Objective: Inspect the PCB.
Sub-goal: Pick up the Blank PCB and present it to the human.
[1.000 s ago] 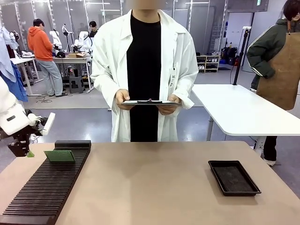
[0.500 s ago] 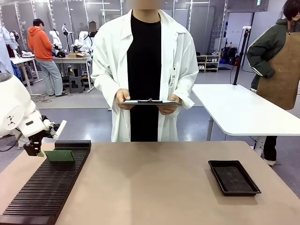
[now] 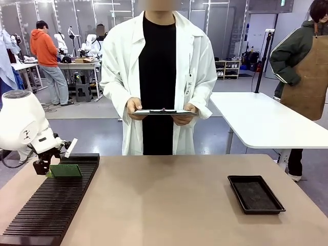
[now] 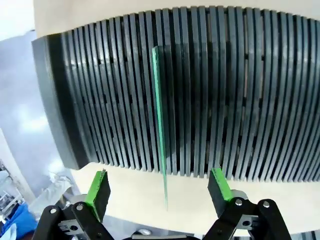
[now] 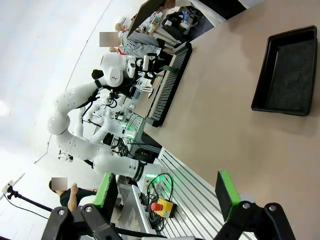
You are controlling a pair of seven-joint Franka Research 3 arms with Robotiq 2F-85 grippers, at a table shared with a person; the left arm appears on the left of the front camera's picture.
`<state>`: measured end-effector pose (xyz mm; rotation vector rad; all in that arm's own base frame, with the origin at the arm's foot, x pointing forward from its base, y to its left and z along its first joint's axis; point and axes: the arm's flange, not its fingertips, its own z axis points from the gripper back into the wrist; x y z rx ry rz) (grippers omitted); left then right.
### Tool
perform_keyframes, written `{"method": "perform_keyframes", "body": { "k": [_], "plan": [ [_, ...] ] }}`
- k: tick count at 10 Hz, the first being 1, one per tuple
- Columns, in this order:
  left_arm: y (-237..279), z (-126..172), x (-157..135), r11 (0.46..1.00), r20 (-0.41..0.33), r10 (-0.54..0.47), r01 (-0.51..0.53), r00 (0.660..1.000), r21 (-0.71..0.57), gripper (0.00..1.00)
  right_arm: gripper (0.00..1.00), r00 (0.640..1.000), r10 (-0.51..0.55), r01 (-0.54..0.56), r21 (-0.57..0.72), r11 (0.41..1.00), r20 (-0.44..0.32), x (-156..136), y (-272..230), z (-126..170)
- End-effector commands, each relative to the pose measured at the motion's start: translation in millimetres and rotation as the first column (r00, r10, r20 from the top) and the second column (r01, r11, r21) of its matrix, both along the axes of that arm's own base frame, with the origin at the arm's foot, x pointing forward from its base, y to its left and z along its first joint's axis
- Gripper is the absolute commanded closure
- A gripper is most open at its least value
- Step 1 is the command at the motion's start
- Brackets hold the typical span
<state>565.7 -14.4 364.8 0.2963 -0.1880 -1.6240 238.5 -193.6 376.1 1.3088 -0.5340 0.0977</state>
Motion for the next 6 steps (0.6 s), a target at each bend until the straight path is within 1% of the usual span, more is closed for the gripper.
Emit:
{"method": "perform_keyframes", "body": {
  "k": [1, 2, 3, 4, 5, 6],
  "plan": [
    [0, -3, 18, 0.999, -0.06, 0.024, -0.026, 0.998, -0.043, 0.0, 0.0, 1.0, -0.002, 0.002, 0.005, 1.0, 0.026, 2, -2, 2],
    [1, -8, 20, 0.998, -0.073, 0.051, -0.054, 0.996, -0.03, 0.0, 0.0, 1.0, -0.002, 0.002, 0.005, 1.0, 0.026, 2, -2, 2],
    [4, -12, 24, 0.996, -0.11, 0.064, -0.07, 0.992, -0.059, 0.12, 0.0, 1.0, -0.002, 0.002, 0.005, 1.0, 0.026, 2, -2, 2],
    [5, -17, 26, 0.996, -0.12, 0.086, -0.09, 0.989, -0.027, 0.51, 0.0, 1.0, -0.002, 0.002, 0.005, 1.0, 0.026, 2, -2, 2],
    [5, -19, 25, 0.995, -0.128, 0.095, -0.095, 0.987, 0.002, 0.72, 0.0, 1.0, -0.002, 0.002, 0.005, 1.0, 0.026, 2, -2, 2],
    [7, -17, 25, 0.995, -0.14, 0.089, -0.094, 0.986, -0.028, 1.0, 0.0, 1.0, -0.002, 0.002, 0.005, 1.0, 0.026, 2, -2, 2]
  ]
}}
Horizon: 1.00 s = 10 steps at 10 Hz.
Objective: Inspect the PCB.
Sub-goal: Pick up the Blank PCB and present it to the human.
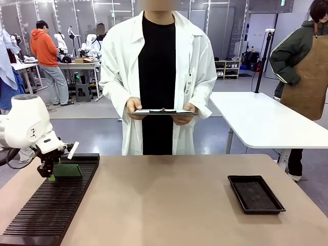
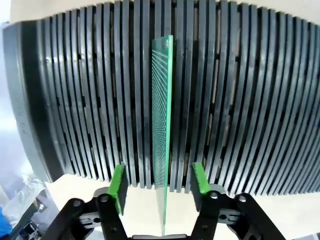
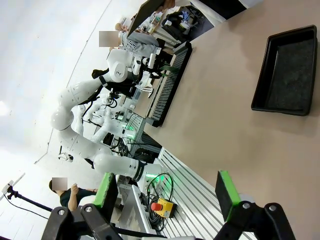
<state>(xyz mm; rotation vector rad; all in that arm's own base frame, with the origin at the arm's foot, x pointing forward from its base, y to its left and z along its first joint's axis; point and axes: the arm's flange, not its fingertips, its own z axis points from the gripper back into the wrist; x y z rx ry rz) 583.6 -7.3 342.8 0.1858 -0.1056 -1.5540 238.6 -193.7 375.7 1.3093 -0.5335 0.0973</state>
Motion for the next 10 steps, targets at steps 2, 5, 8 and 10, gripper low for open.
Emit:
{"method": "perform_keyframes", "body": {
  "k": [2, 5, 8, 10],
  "plan": [
    [0, 6, 6, 1.0, -0.023, 0.014, -0.014, 1.0, -0.019, 1.0, 0.0, 1.0, -0.002, 0.002, 0.005, 1.0, 0.026, 2, -2, 2],
    [0, 8, 6, 0.999, -0.025, 0.032, -0.033, 0.999, -0.003, 1.0, 0.0, 1.0, -0.002, 0.002, 0.005, 1.0, 0.026, 2, -2, 2],
    [-1, 14, 0, 0.999, -0.039, 0.053, -0.053, 0.998, 0.004, 1.0, 0.0, 1.0, -0.002, 0.002, 0.005, 1.0, 0.026, 2, -2, 2],
    [2, 36, -8, 0.991, -0.057, 0.126, -0.128, 0.99, -0.029, 1.0, 0.0, 1.0, -0.002, 0.002, 0.005, 1.0, 0.026, 2, -2, 2]
  ]
}}
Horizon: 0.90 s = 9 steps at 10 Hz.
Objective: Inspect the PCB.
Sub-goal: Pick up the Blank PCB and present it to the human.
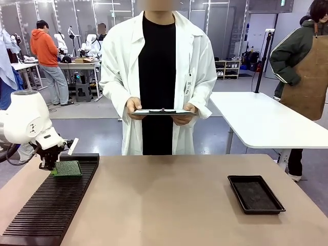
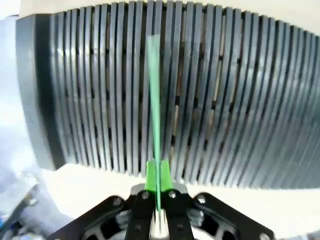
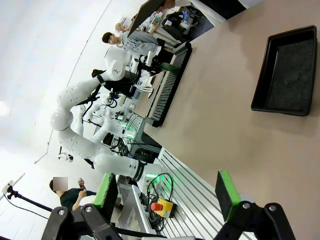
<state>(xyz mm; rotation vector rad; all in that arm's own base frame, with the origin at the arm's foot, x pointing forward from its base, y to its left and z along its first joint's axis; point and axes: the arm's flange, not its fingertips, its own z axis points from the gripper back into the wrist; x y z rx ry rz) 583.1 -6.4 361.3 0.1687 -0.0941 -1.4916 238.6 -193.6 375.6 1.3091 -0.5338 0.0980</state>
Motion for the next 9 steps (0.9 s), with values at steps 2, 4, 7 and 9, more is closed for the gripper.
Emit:
{"method": "perform_keyframes", "body": {
  "k": [2, 4, 7, 9],
  "plan": [
    [16, 52, -28, 0.98, -0.053, 0.175, -0.179, 0.983, -0.082, 1.0, 0.0, 1.0, -0.002, 0.002, 0.005, 1.0, 0.026, 2, -2, 2],
    [32, 70, -49, 0.934, -0.165, 0.217, -0.254, 0.962, -0.25, 1.0, 0.0, 1.0, -0.002, 0.002, 0.005, 1.0, 0.026, 2, -2, 2],
    [41, 60, -73, 0.703, -0.431, 0.252, -0.47, 0.867, -0.534, 1.0, 0.0, 1.0, -0.002, 0.002, 0.005, 1.0, 0.026, 2, -2, 2],
    [41, 57, -88, 0.648, -0.436, 0.251, -0.485, 0.864, -0.587, 1.0, 0.0, 1.0, -0.002, 0.002, 0.005, 1.0, 0.026, 2, -2, 2]
  ]
}}
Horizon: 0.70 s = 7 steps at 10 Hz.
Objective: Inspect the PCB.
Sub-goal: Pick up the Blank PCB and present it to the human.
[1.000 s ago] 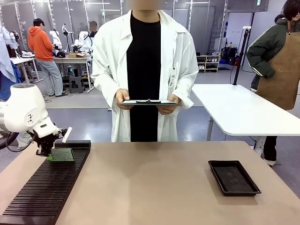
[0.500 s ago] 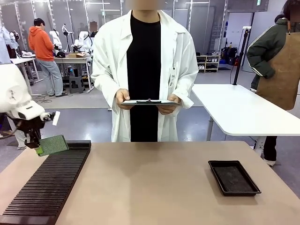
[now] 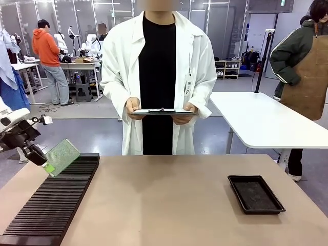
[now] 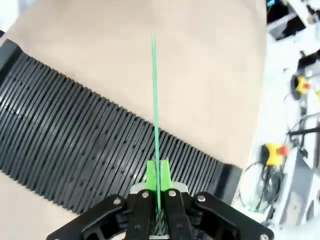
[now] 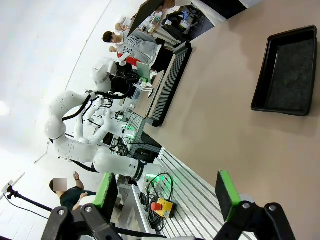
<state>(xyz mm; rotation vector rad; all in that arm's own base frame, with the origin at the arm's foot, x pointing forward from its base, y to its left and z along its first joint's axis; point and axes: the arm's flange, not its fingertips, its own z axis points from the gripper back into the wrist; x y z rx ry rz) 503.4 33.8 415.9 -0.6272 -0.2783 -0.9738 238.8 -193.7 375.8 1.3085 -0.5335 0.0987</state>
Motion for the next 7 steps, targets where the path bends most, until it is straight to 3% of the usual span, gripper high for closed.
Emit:
{"method": "perform_keyframes", "body": {
  "k": [1, 2, 7],
  "plan": [
    [0, 2, -12, 0.999, 0.085, -0.008, 0.005, 0.996, 0.038, 1.0, 0.0, 1.0, -0.003, 0.002, 0.006, 1.0, 0.026, 2, -1, 2],
    [0, 0, 0, 1.0, 0.0, 0.0, 0.0, 1.0, 0.0, 1.0, 0.0, 1.0, -0.003, 0.002, 0.006, 1.0, 0.026, 2, -1, 2],
    [1, -3, -4, 1.0, 0.007, 0.004, -0.004, 1.0, -0.005, 0.97, 0.0, 1.0, -0.003, 0.002, 0.006, 1.0, 0.026, 2, -1, 2]
  ]
}}
